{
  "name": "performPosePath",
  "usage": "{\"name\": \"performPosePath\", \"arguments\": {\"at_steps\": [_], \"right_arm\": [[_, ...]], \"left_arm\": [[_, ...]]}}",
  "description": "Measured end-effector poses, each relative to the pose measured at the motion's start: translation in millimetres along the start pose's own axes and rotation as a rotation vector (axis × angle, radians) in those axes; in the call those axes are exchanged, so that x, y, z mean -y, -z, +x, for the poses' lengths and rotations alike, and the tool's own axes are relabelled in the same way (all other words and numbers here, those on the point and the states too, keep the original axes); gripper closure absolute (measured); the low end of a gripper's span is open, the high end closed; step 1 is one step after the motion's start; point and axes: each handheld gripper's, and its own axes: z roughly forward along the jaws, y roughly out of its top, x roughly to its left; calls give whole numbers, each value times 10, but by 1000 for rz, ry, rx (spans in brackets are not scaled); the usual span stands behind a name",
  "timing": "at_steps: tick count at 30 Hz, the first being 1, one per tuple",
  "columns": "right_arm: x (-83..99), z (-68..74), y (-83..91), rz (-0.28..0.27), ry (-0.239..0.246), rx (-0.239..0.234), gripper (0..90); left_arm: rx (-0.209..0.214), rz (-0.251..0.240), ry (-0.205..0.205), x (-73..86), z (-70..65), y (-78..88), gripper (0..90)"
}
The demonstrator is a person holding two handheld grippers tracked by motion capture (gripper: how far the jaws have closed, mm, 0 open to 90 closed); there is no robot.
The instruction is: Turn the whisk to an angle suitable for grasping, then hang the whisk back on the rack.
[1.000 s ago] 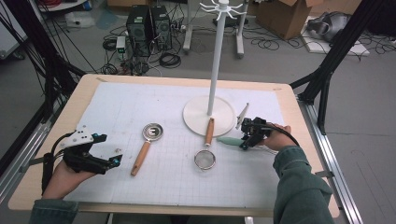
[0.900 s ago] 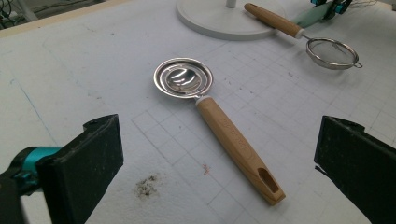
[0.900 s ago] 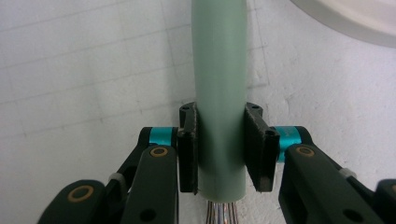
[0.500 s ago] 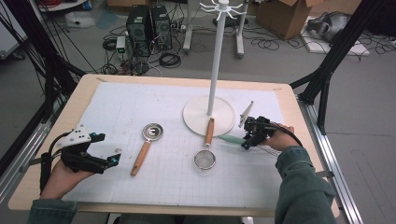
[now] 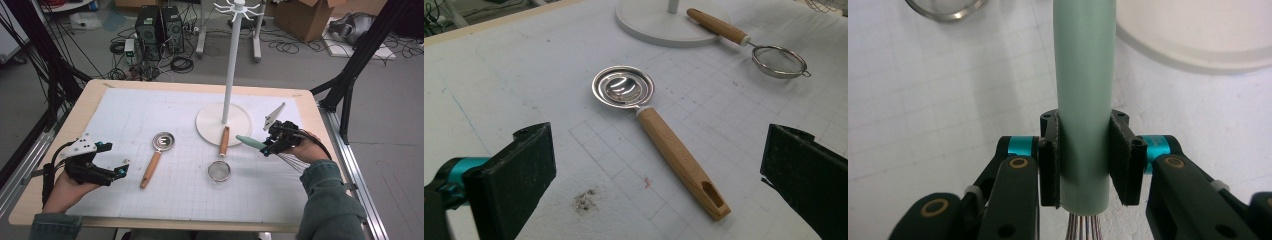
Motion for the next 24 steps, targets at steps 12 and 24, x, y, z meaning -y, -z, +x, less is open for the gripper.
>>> {"name": "performPosePath", "arguments": {"at_steps": [12, 24], "right_arm": [[-8, 100, 266, -163, -37, -2, 698], [-35, 175, 551, -460, -65, -44, 698]], "left_arm": [[2, -5, 0, -5, -1, 0, 18], [6, -3, -5, -13, -5, -4, 18]]}}
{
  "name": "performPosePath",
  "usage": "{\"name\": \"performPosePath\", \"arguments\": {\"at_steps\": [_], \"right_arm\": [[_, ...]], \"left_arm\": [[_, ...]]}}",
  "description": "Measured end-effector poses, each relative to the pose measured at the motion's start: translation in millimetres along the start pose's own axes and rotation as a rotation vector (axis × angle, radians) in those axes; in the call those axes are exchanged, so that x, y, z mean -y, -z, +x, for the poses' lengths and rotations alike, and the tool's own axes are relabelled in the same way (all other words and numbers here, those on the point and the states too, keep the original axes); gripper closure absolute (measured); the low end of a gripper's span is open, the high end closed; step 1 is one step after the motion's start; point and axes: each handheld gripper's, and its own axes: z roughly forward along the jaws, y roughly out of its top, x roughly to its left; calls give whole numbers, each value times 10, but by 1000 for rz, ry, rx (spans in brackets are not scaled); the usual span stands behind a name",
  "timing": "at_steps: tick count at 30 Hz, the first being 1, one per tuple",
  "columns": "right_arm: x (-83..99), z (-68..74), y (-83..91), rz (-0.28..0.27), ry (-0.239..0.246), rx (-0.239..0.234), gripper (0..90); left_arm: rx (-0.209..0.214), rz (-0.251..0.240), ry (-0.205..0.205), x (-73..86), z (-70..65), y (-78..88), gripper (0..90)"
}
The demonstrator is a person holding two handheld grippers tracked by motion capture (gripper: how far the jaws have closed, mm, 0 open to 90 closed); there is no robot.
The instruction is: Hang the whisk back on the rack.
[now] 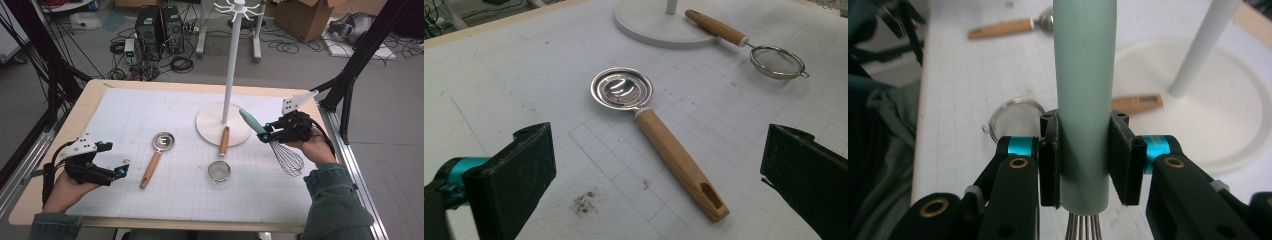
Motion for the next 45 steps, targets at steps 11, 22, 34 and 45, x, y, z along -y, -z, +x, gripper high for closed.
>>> {"name": "performPosePath", "arguments": {"at_steps": [11, 22, 34, 45], "right_arm": [[-117, 35, -18, -143, -17, -44, 697], [-330, 59, -64, -263, -21, -64, 697], [-579, 95, -118, -338, -21, -45, 696], [-841, 73, -91, -402, -2, -46, 696]], "left_arm": [[-2, -3, 3, 6, 8, 17, 18], [-5, -3, 3, 1, -4, 28, 17], [-7, -7, 4, -2, 4, 59, 17], [-10, -7, 5, 1, 11, 64, 18]]}}
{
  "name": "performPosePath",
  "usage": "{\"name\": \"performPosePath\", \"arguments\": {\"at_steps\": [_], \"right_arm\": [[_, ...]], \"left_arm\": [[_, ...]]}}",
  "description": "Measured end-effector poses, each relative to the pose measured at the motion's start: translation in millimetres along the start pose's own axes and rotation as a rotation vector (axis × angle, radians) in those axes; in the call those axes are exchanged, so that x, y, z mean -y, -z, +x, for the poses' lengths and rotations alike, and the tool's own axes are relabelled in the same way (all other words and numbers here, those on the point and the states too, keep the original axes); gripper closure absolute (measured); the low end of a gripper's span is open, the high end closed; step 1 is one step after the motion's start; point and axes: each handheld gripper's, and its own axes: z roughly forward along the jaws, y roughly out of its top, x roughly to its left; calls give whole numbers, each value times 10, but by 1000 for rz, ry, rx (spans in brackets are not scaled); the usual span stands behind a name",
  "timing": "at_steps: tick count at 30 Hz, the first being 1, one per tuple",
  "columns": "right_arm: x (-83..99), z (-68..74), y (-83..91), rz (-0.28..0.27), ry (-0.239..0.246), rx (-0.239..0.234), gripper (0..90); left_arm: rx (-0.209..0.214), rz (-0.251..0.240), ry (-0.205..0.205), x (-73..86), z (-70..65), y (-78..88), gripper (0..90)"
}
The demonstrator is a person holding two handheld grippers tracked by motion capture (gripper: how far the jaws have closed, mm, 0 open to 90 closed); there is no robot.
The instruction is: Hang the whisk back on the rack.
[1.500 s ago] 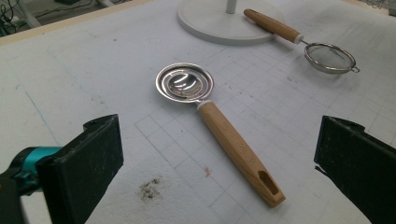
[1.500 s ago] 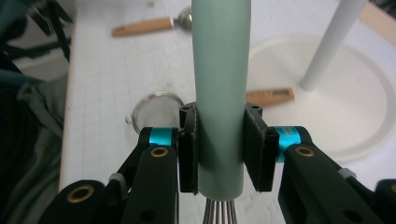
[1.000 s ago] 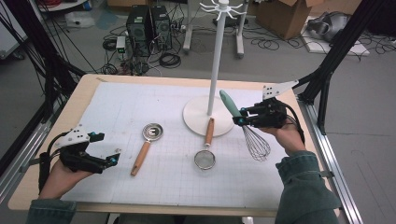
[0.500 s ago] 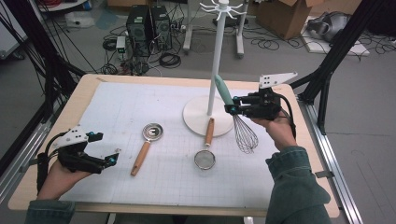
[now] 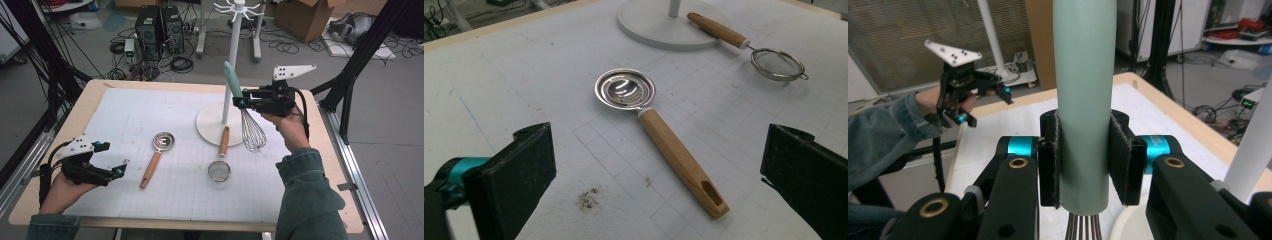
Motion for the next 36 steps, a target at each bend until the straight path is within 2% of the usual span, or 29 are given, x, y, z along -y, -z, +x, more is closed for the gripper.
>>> {"name": "performPosePath", "arguments": {"at_steps": [18, 25, 30, 36], "right_arm": [[-283, -112, -34, -52, -9, 47, 696], [-414, -166, -54, -97, -7, 60, 696], [-507, -163, -68, -118, 6, 63, 696], [-594, -168, -47, -132, 0, 75, 696]], "left_arm": [[2, -6, -2, 0, 4, 14, 18], [3, -4, 2, 6, 15, 17, 18], [2, -9, 3, 7, 19, 21, 18], [11, -2, -3, 4, 5, 2, 18]]}}
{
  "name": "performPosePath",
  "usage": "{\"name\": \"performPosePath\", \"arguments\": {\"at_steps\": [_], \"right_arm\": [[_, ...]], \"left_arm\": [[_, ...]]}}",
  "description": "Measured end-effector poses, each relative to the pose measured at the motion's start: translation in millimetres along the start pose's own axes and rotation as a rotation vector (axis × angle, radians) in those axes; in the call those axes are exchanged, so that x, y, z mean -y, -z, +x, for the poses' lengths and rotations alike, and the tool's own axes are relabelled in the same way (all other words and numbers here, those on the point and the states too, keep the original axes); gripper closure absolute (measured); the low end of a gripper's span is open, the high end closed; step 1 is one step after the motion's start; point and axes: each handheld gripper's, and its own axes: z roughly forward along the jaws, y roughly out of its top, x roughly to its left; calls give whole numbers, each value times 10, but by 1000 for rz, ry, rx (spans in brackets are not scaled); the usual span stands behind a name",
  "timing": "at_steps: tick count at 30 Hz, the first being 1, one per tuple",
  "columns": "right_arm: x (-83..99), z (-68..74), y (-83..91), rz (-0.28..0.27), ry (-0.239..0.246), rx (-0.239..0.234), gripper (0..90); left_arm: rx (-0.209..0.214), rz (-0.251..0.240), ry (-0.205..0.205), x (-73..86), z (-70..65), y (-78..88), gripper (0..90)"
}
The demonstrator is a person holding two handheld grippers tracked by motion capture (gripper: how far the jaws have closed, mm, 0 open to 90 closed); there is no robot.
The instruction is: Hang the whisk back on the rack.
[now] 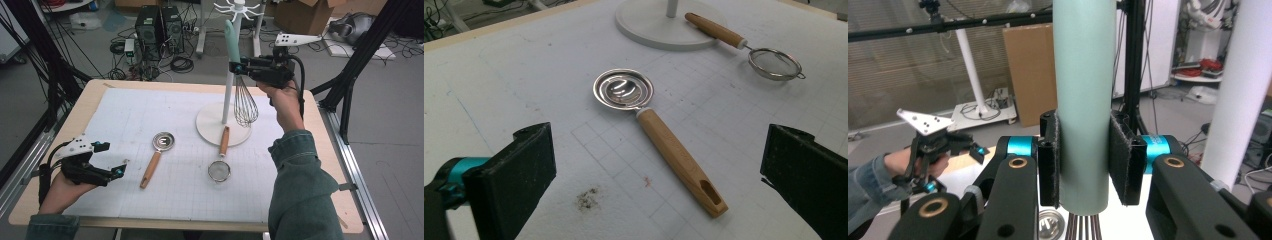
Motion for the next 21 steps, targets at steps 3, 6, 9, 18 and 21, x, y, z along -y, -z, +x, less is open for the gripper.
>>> {"name": "performPosePath", "arguments": {"at_steps": [3, 6, 9, 18, 21], "right_arm": [[-39, -20, 20, -18, -13, 5, 695], [-29, -43, 23, -14, -23, 11, 695], [-17, -55, 4, -8, -25, 10, 695], [7, -120, -4, -24, -40, 27, 695], [15, -141, -7, -30, -45, 31, 694]], "left_arm": [[-1, 1, -4, -5, -2, 1, 18], [-1, -3, 0, -7, -1, 7, 17], [1, -4, -1, -10, -9, 3, 18], [3, -8, -5, -16, -11, 12, 18], [4, -7, -3, -10, -10, 5, 17]]}}
